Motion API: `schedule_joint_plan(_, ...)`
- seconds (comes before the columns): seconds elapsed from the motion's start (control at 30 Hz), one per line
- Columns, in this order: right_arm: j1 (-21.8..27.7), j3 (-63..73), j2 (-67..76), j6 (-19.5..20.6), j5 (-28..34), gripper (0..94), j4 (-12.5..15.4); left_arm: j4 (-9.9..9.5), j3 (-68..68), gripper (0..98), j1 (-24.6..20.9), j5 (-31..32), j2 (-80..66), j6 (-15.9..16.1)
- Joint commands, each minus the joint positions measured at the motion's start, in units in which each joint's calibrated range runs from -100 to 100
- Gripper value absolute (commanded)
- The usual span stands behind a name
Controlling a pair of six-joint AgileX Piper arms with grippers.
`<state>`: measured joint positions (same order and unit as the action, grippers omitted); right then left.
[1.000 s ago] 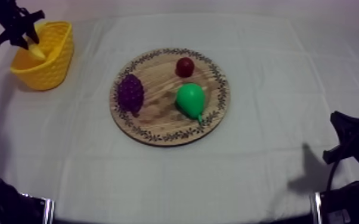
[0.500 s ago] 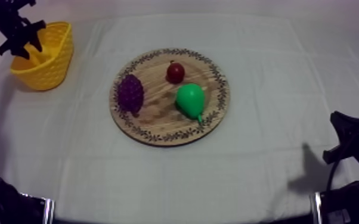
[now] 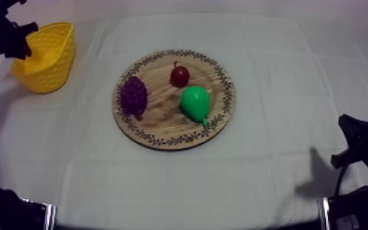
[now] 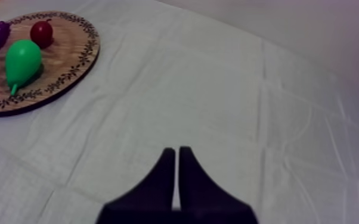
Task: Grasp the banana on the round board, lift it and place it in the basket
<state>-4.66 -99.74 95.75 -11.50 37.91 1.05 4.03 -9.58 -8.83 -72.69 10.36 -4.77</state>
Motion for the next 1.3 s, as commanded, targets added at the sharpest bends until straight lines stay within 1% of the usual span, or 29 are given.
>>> schedule_joint_plan(0.0,0.0,0.0,0.0,0.0,0.0,0.4,0.0,-0.13,-8.3,5.7,0.2,4.2,-7.8,0.2)
schedule_joint_plan(0.1,0.0,0.0,0.0,0.0,0.0,0.4,0.0,-0.71,-16.2,2.3,0.6,9.0,-15.2,-0.4)
schedule_joint_plan(0.23,0.0,0.0,0.0,0.0,0.0,0.4,0.0,-2.78,-28.2,0.6,2.1,15.5,-26.0,-1.3)
schedule_joint_plan(0.33,0.0,0.0,0.0,0.0,0.0,0.4,0.0,-4.35,-37.8,0.2,4.2,21.5,-34.5,-1.2)
schedule_joint_plan(0.43,0.0,0.0,0.0,0.0,0.0,0.4,0.0,-5.57,-46.7,0.1,6.4,27.8,-42.5,-0.4)
schedule_joint_plan(0.5,0.0,0.0,0.0,0.0,0.0,0.4,0.0,-7.17,-51.8,0.0,7.8,31.2,-47.2,-0.8)
schedule_joint_plan(0.6,0.0,0.0,0.0,0.0,0.0,0.4,0.0,-10.15,-58.4,0.0,9.7,35.0,-53.6,-1.5)
schedule_joint_plan(0.7,0.0,0.0,0.0,0.0,0.0,0.4,0.0,-11.50,-64.1,0.0,10.8,38.0,-59.9,-1.0)
schedule_joint_plan(0.9,0.0,0.0,0.0,0.0,0.0,0.4,0.0,-11.81,-74.2,0.0,12.0,42.0,-74.1,0.6)
schedule_joint_plan(1.07,0.0,0.0,0.0,0.0,0.0,0.4,0.0,-11.90,-83.6,0.0,11.9,42.5,-86.9,0.7)
schedule_joint_plan(1.1,0.0,0.0,0.0,0.0,0.0,0.4,0.0,-11.29,-85.1,0.0,11.7,42.0,-89.3,1.2)
schedule_joint_plan(1.2,0.0,0.0,0.0,0.0,0.0,0.4,0.0,-9.01,-86.8,0.0,10.8,37.5,-96.1,3.5)
schedule_joint_plan(1.27,0.0,0.0,0.0,0.0,0.0,0.4,0.0,-7.98,-87.2,0.0,10.4,35.6,-99.8,4.6)
